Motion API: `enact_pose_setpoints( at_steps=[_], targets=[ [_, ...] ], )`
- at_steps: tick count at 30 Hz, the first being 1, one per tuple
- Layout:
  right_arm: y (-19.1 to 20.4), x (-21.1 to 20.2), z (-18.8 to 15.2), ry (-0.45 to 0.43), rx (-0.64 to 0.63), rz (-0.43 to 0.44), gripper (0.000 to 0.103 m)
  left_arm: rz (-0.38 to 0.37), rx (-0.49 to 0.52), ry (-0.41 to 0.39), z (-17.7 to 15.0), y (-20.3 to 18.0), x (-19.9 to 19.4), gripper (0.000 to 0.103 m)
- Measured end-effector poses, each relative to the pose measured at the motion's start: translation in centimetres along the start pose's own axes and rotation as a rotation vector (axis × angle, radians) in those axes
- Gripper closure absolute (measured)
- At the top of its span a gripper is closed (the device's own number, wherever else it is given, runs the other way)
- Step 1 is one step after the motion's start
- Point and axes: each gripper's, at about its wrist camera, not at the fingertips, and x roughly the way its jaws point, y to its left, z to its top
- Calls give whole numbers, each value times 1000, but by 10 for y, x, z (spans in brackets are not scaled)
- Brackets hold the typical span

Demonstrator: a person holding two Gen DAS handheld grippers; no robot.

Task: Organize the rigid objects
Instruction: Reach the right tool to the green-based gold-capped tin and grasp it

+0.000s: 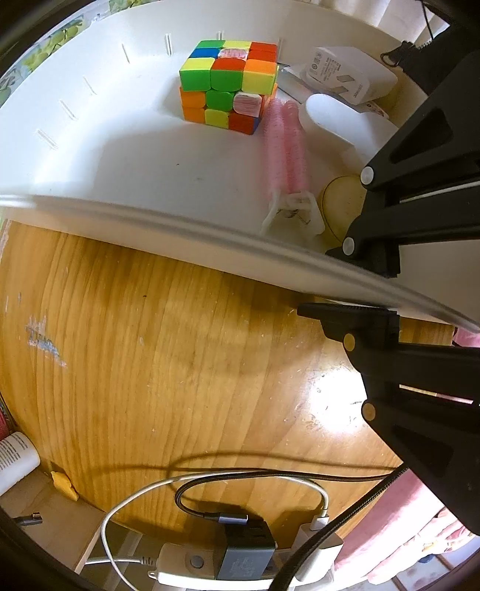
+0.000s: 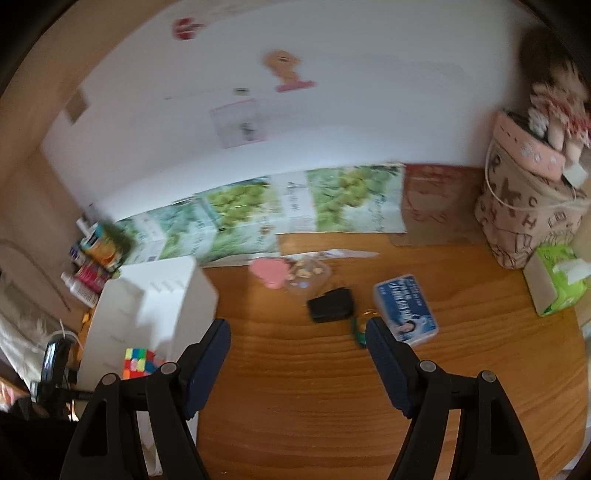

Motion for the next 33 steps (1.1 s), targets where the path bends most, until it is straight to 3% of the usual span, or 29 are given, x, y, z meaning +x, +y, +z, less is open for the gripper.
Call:
enact_pose_setpoints(
  at_steps=[16,26,33],
  targets=[
    [-78,66,48,249,402,51,27,85,-32,-26,-7,-21,-3,89],
    [-89,121,24,486,588,14,27,84,-65,-20,-7,-27,-3,88],
    [-97,142,6,539,720,-59,27,45,-73,-27,-8,-18,-5,88]
  ],
)
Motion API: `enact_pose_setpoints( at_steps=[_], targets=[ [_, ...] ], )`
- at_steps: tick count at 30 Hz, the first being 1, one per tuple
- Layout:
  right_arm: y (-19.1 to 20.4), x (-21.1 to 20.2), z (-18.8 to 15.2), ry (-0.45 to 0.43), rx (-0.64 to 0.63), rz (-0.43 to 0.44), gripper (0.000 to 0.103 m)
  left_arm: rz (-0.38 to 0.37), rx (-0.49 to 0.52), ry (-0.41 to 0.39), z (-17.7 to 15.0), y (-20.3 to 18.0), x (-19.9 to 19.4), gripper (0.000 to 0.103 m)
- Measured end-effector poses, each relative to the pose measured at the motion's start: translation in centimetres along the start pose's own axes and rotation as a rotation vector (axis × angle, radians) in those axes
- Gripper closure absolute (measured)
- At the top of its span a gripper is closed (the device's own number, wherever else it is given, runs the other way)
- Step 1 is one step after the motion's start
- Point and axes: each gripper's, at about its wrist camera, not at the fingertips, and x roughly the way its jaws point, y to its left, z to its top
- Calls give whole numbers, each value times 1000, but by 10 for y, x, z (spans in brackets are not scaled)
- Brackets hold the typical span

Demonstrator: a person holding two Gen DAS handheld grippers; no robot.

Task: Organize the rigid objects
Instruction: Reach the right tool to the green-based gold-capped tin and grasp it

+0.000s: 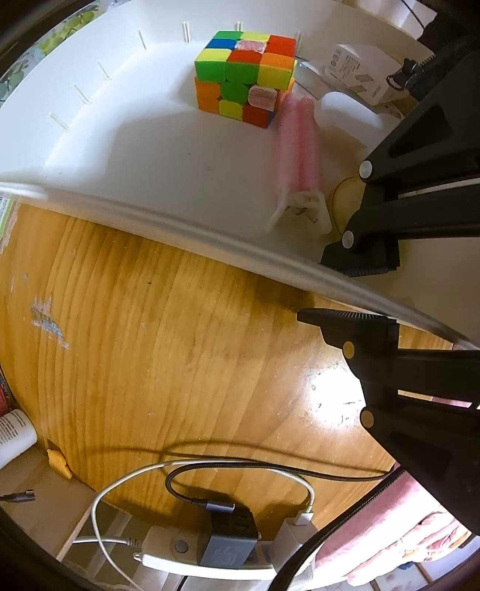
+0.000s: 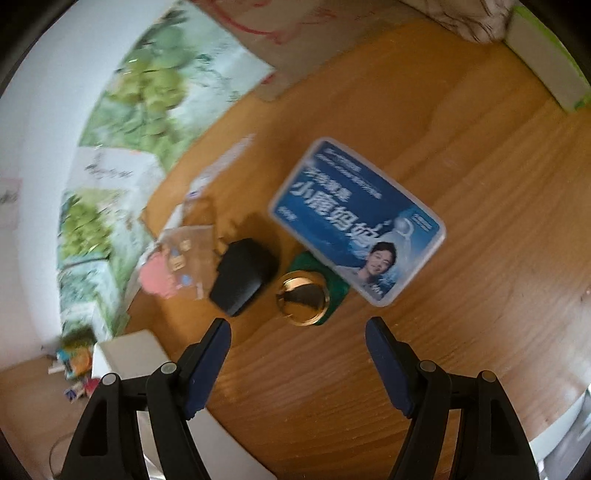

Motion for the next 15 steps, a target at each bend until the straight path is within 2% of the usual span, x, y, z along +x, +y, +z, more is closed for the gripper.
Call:
enact_pose_setpoints(
  at_steps=[8,15],
  targets=[
    [-4,11,7,-31,53,-83,27,-11,-10,-2,-3,7,-2,88],
    [-4,21,11,-31,59,-103,46,-15,-9,2,1,8,-1,88]
  ],
)
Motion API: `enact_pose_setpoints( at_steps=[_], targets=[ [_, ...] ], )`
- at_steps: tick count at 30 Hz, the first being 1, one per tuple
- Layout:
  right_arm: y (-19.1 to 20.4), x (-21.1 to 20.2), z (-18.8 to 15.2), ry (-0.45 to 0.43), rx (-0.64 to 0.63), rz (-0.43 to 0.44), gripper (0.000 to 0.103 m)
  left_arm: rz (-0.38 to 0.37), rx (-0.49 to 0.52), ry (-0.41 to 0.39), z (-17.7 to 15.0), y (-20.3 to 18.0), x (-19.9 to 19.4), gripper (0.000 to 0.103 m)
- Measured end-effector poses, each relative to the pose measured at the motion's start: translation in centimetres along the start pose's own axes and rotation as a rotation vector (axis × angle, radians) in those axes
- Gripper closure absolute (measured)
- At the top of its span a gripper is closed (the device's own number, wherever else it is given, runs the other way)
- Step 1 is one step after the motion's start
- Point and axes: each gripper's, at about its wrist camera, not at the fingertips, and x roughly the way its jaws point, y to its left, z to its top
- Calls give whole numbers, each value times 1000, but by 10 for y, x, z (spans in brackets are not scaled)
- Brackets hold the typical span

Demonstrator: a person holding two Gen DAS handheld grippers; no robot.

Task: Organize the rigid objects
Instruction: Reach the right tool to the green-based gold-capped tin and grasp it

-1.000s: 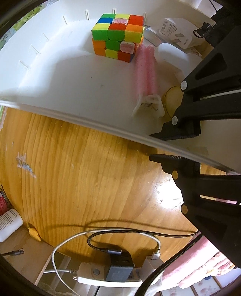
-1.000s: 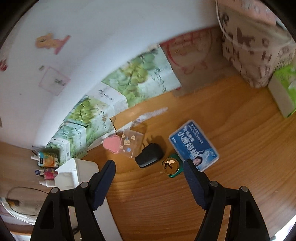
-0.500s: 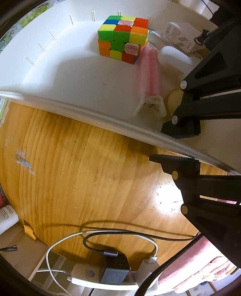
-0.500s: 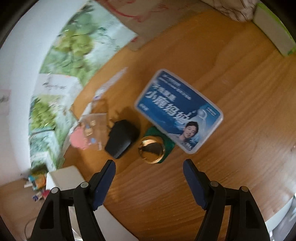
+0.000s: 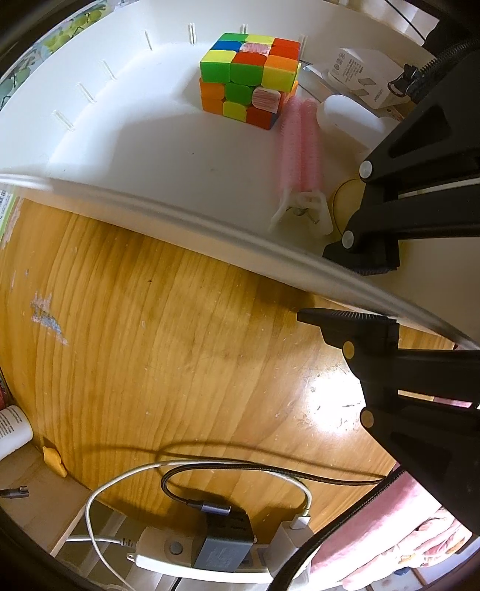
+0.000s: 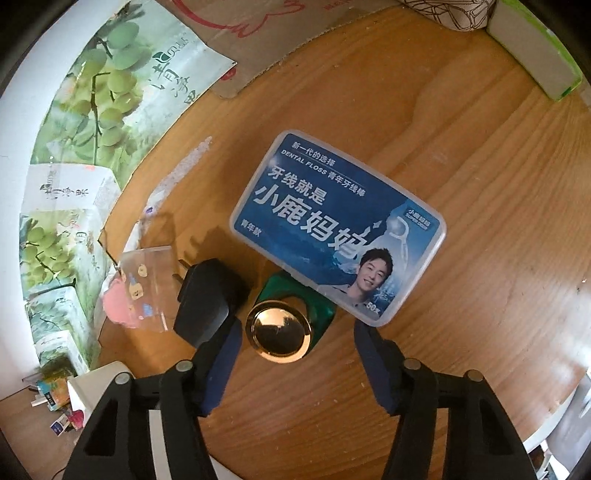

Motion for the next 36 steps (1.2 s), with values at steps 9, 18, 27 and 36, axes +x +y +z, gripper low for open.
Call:
enact_pose_setpoints(
  at_steps=[9,18,27,36],
  targets=[
    [-1,9,2,0,-22,30,56,1,-4,-2,0,-1,1,87],
    [-12,11,-18,18,-38,71,56,-4,0,-11,-5,4,0,87],
    [-21,17,-59,78,-92,124,57,-25,8,-1,-6,5,0,87],
    [-23,3,-109,123,-186,231,60,-27,14,6,-12,5,1,87]
  ],
)
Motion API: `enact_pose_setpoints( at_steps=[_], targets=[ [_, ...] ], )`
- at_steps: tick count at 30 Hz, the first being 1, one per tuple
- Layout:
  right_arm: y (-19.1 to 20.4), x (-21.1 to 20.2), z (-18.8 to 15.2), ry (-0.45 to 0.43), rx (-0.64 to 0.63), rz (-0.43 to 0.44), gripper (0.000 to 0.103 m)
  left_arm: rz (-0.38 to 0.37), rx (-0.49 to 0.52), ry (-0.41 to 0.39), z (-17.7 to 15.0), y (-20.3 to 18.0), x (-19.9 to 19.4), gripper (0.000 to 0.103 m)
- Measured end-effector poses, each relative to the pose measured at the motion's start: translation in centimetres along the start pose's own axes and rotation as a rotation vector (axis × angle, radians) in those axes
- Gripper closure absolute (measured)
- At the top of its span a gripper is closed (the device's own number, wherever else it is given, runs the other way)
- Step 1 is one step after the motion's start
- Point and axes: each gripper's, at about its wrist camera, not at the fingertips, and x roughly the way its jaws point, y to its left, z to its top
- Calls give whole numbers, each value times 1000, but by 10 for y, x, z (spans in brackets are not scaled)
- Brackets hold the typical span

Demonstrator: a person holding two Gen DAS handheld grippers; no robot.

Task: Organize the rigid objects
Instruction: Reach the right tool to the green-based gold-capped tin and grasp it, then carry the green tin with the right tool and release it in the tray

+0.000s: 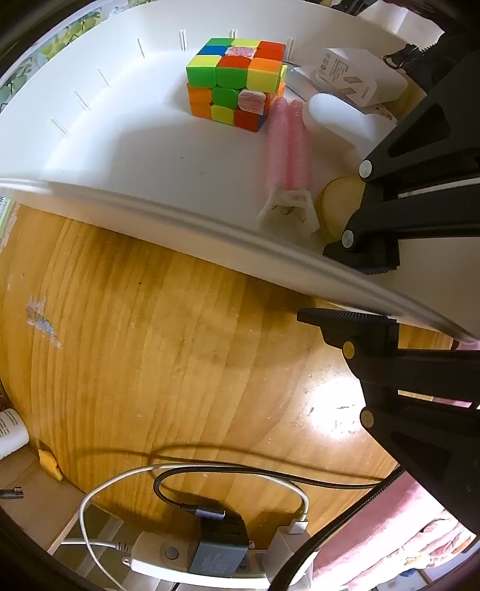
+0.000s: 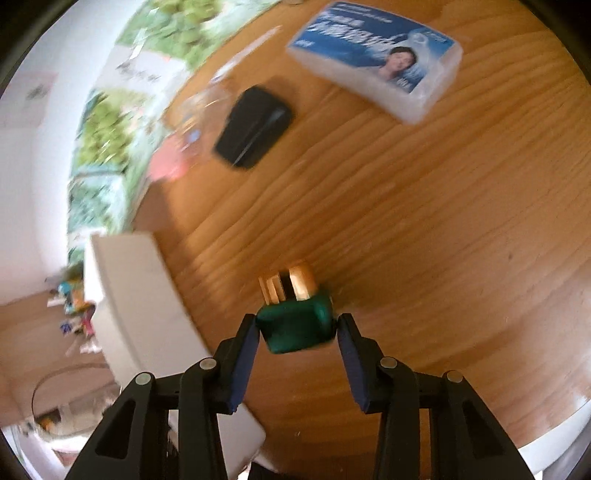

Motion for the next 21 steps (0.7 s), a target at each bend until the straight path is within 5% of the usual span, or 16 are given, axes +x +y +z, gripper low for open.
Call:
enact_pose_setpoints(
  at_steps=[6,21],
  targets=[
    [27,-4,-28,-22,-127,39,61,10,16,20,1,-2,2,87],
    [124,-22,-86,-247,-546,194,61,40,74,54,9,-15,6,87]
  ],
)
